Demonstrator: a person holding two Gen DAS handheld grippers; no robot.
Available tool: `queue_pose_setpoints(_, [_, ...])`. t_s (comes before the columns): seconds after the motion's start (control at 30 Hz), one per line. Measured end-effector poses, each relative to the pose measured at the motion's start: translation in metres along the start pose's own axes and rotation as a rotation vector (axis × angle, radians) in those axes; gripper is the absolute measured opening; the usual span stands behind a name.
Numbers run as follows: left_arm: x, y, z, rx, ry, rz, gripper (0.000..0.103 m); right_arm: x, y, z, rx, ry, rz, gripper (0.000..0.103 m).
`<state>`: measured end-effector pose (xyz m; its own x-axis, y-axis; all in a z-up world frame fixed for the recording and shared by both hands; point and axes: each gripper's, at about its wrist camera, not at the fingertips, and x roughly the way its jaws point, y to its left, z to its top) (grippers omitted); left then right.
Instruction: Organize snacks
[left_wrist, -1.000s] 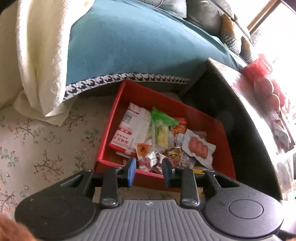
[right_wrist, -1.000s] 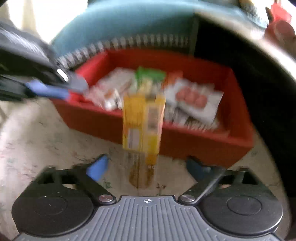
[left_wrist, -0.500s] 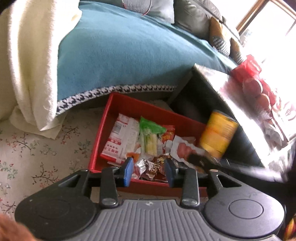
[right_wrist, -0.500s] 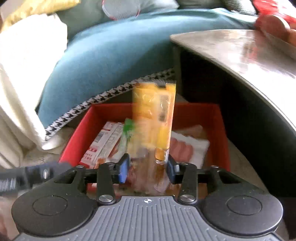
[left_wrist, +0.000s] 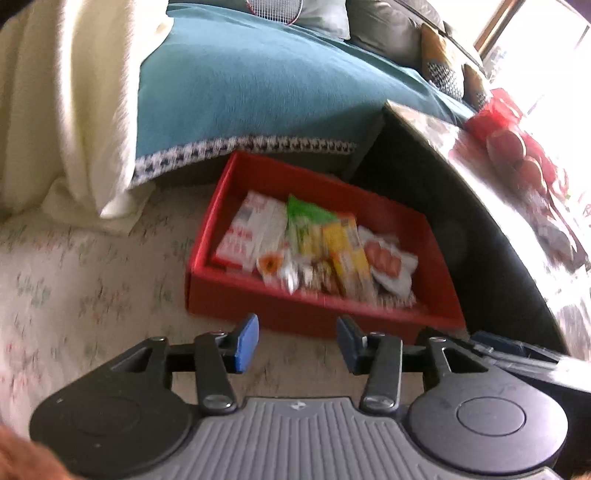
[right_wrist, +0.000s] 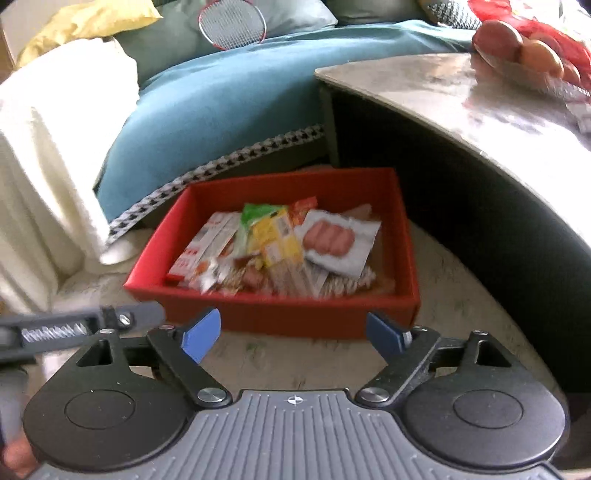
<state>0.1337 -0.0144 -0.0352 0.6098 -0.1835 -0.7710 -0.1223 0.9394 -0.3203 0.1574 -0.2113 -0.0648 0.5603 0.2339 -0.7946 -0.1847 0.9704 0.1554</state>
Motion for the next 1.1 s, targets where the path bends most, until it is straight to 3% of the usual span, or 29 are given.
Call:
queue_pose_setpoints(0.2, [-0.02, -0.022, -0.042, 0.089, -0.023, 0.055, 0.041, -0.024, 0.008, -0.033, -0.015, 0.006, -0.008, 0.095])
queue_pose_setpoints(0.33, [-0.032, -0.026, -0.061, 0.084, -0.027, 0.055, 0.042, -0.036, 0.004, -0.049, 0.013, 0.004, -0.013, 0.096])
queue_pose_setpoints(0.6, [-0.057, -0.038, -0.081, 0.161, -0.091, 0.101, 0.042, -0.05, 0.003, -0.067, 0.034, -0.001, -0.017, 0.098])
queue_pose_setpoints(0.77, [-0.062, -0.037, -0.087, 0.186, -0.092, 0.131, 0.042, -0.051, 0.007, -0.075, 0.028, 0.008, -0.01, 0.098])
queue_pose_setpoints(1.1, [-0.067, -0.037, -0.088, 0.209, -0.116, 0.132, 0.042, -0.054, 0.008, -0.078, 0.038, -0.004, 0.014, 0.098])
